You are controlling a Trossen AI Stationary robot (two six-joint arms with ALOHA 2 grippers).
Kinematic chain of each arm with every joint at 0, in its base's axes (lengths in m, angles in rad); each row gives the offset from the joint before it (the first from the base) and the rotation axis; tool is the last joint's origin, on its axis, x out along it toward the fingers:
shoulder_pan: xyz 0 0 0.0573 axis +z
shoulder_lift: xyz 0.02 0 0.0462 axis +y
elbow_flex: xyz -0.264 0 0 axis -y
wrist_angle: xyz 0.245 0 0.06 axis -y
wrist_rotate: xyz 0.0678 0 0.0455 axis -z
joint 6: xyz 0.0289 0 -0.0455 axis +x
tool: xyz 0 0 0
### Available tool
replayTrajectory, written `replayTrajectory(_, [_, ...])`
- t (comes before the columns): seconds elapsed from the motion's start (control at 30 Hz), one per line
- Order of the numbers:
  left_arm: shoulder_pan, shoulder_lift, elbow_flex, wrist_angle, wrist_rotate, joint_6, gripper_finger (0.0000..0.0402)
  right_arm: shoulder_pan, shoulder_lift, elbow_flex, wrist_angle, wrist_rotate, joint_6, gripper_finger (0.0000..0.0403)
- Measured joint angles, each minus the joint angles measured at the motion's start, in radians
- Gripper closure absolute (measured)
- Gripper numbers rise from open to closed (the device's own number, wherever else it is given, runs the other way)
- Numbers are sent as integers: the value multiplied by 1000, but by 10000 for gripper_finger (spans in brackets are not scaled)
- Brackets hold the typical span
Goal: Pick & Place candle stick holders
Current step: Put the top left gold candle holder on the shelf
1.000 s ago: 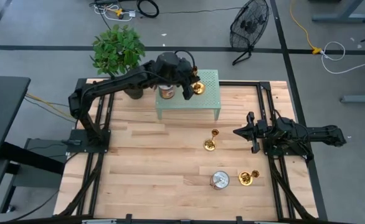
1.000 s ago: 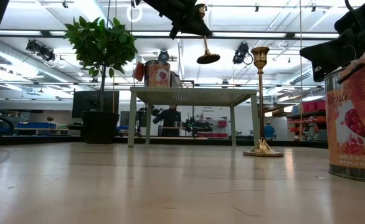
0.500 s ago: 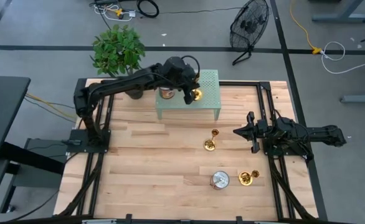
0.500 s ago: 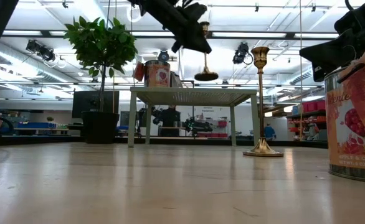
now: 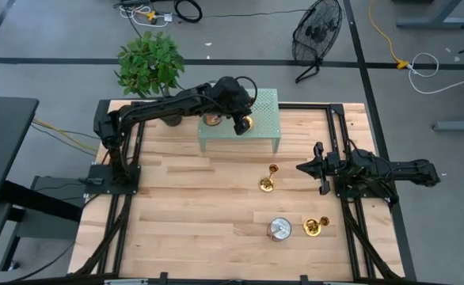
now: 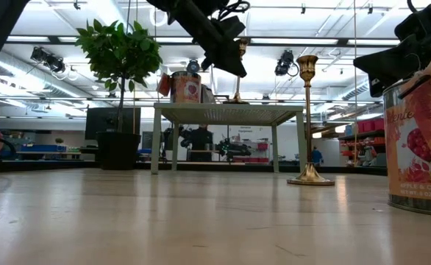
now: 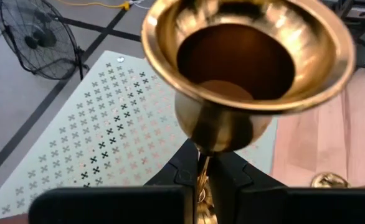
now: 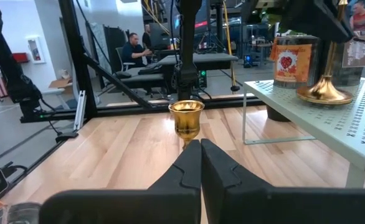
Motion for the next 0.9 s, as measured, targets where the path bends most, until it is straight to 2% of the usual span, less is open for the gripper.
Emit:
replayTrajectory(0.33, [3, 0, 0, 9, -53, 4, 373, 0, 0, 0, 0, 2, 0, 400])
replayTrajectory(0.73, [5, 0, 0, 9, -49, 3, 371, 0, 0, 0, 0, 2, 0, 400])
replayTrajectory(0.9, [5, 0, 0, 8, 0, 2, 371, 0, 0, 0, 0, 2, 0, 400])
